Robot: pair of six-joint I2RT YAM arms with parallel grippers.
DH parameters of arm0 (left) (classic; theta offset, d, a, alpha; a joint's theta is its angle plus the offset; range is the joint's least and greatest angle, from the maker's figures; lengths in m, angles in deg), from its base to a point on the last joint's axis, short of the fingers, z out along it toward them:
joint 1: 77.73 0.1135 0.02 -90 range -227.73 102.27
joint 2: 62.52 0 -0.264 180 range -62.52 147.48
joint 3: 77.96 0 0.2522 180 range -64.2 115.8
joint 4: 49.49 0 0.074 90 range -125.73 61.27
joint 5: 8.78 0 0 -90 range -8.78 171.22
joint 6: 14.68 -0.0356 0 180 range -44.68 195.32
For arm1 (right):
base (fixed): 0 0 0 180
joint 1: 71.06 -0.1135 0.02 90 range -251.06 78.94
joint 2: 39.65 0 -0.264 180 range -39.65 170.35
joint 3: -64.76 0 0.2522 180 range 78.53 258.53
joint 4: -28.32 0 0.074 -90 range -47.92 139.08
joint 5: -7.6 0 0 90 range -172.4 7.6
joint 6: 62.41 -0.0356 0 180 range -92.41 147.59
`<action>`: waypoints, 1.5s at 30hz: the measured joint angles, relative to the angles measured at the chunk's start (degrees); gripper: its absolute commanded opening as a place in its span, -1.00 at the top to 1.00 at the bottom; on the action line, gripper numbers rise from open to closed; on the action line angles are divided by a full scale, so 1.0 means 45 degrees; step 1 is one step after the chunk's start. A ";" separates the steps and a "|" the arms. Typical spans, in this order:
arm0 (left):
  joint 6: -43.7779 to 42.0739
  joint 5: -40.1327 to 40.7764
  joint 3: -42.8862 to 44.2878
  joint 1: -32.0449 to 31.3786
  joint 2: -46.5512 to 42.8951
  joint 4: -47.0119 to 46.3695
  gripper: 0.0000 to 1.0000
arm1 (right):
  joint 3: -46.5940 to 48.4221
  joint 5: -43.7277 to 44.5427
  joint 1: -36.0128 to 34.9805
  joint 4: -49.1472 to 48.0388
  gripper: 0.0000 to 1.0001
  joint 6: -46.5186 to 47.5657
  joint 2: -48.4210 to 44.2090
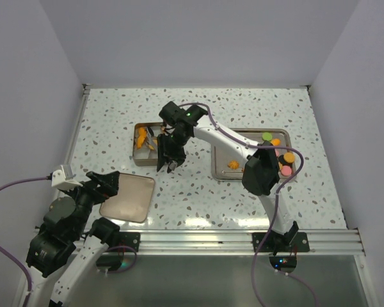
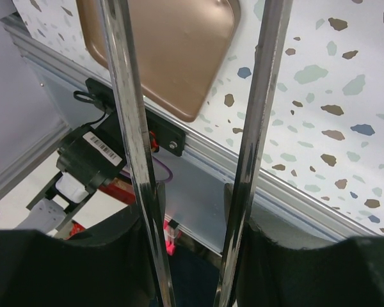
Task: Pack the cookies
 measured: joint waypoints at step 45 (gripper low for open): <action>-0.0039 -0.0291 -0.0005 0.0000 -0.0024 -0.0063 -1.00 | -0.9636 0.4036 0.4940 0.2356 0.10 0.3274 -0.6912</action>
